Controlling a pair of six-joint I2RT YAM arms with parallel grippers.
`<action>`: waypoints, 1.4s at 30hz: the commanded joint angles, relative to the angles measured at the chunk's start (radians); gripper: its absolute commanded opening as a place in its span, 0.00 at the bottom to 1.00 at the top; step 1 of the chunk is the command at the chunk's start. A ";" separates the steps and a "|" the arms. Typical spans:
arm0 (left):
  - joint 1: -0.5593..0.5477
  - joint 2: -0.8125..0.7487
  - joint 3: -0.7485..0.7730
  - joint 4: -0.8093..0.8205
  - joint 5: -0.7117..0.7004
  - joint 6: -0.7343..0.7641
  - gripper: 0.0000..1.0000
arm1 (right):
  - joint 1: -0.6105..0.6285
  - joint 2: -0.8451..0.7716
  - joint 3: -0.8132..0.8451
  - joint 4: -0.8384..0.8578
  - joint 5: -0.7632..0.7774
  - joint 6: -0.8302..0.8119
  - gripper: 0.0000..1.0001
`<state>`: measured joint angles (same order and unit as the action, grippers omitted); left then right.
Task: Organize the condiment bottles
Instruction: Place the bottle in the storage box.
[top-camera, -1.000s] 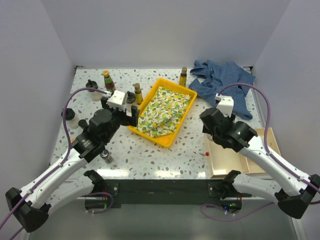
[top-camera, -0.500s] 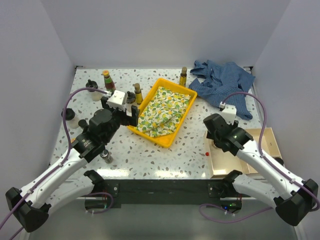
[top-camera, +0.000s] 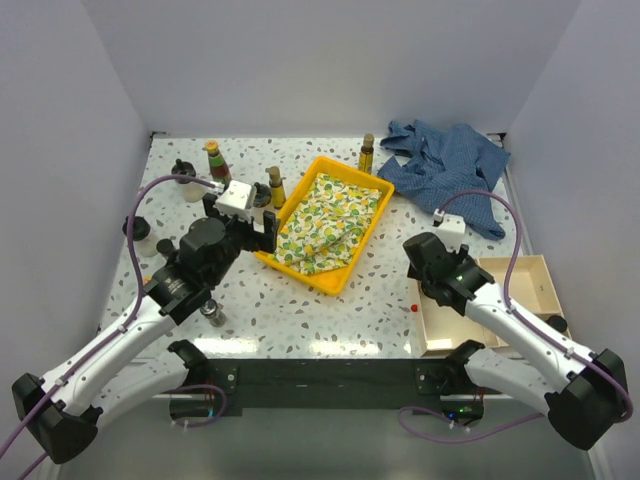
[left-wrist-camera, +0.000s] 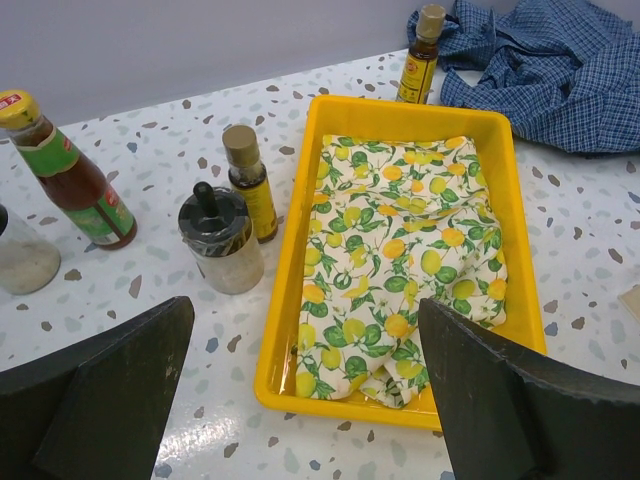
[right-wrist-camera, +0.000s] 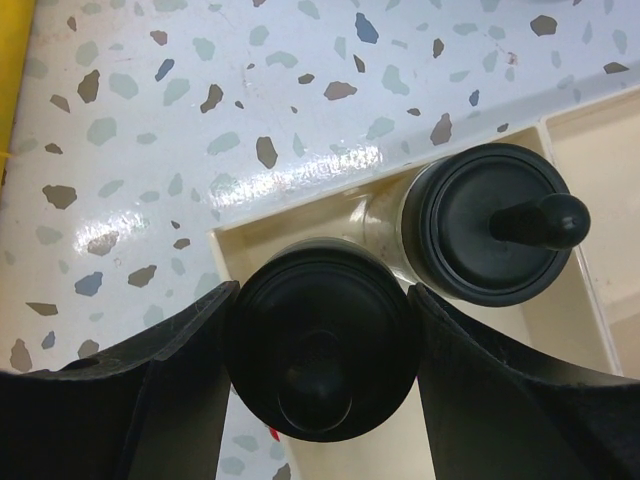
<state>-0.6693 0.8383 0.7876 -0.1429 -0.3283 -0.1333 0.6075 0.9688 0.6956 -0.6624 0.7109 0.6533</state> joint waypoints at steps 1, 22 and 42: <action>-0.004 -0.004 -0.002 0.049 -0.008 0.023 1.00 | -0.008 -0.001 -0.022 0.113 0.041 0.000 0.47; -0.003 -0.010 -0.007 0.049 -0.009 0.024 1.00 | -0.015 -0.047 0.088 -0.035 0.001 0.011 0.81; -0.003 0.016 0.009 0.036 0.012 0.021 1.00 | -0.015 0.439 0.652 0.279 -0.252 -0.422 0.63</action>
<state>-0.6693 0.8444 0.7872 -0.1421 -0.3172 -0.1333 0.5945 1.2758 1.2045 -0.5442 0.4484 0.3550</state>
